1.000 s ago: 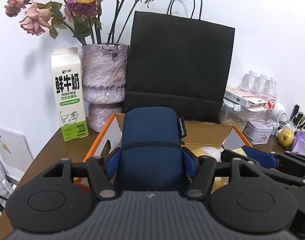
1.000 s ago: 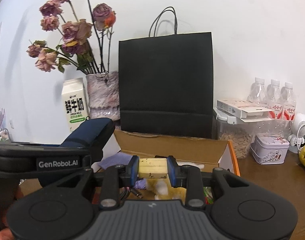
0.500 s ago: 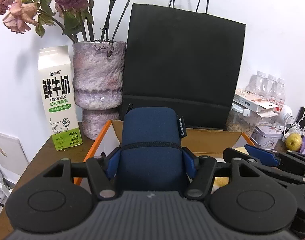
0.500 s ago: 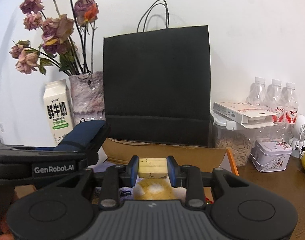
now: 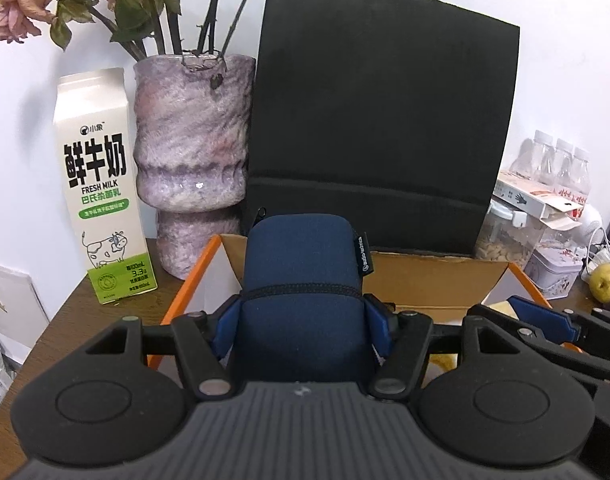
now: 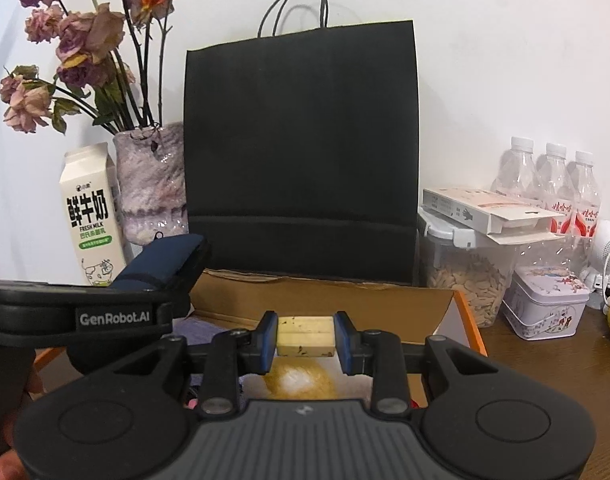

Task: Organize objects
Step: 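Open the left tool to drop the case into the box while the right tool releases the sponge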

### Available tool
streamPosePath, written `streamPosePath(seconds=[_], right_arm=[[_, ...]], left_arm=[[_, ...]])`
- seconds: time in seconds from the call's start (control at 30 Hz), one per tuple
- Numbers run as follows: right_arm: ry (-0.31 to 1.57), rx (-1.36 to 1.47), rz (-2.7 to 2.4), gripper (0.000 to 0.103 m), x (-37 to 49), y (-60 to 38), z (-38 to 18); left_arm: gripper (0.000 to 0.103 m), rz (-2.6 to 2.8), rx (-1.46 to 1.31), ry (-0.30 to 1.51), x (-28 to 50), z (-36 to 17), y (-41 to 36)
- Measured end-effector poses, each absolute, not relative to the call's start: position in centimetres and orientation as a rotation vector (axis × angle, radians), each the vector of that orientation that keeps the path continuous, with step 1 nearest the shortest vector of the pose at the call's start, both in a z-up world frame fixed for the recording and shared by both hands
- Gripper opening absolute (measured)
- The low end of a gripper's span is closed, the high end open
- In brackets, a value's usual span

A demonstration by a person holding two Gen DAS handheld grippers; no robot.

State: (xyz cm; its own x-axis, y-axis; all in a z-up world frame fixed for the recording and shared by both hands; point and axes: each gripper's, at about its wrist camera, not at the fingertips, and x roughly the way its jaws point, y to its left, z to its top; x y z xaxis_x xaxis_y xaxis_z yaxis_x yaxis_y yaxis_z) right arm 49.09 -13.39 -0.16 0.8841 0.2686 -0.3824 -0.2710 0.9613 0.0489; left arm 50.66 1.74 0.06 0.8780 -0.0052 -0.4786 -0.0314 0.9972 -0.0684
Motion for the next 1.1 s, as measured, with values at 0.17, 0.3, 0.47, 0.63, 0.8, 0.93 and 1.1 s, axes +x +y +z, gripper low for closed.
streamPosePath(seconds=[0.17,0.3,0.47,0.63,0.8,0.93,1.1], right_arm=[[0.404,-0.012,0.275,0.033,49.3,-13.5,-0.4],[0.417,-0.022,0.258,0.097,49.3,-13.5,-0.7],[0.421,-0.037,0.239,0.103,49.2,-13.3,-0.8],[0.434,-0.038,0.232,0.103,49.3,-13.3,-1.0],[0.437,-0.04,0.233,0.103,49.3,-13.2,-1.1],[0.43,-0.036,0.237,0.103,48.8,-13.3,-0.8],[0.425,-0.036,0.244,0.103,48.0,-13.3,-0.3]], left_arm=[[0.083,0.021,-0.069,0.477,50.4,0.2,1.6],[0.103,0.049,-0.072,0.414,49.6,0.6,1.7],[0.103,0.049,-0.068,0.43,49.8,0.6,1.6],[0.103,0.044,-0.063,0.43,49.7,0.5,1.4],[0.103,0.045,-0.075,0.427,49.5,0.7,1.6],[0.103,0.047,-0.094,0.41,48.6,1.0,1.6],[0.103,0.047,-0.058,0.391,46.9,1.5,1.2]])
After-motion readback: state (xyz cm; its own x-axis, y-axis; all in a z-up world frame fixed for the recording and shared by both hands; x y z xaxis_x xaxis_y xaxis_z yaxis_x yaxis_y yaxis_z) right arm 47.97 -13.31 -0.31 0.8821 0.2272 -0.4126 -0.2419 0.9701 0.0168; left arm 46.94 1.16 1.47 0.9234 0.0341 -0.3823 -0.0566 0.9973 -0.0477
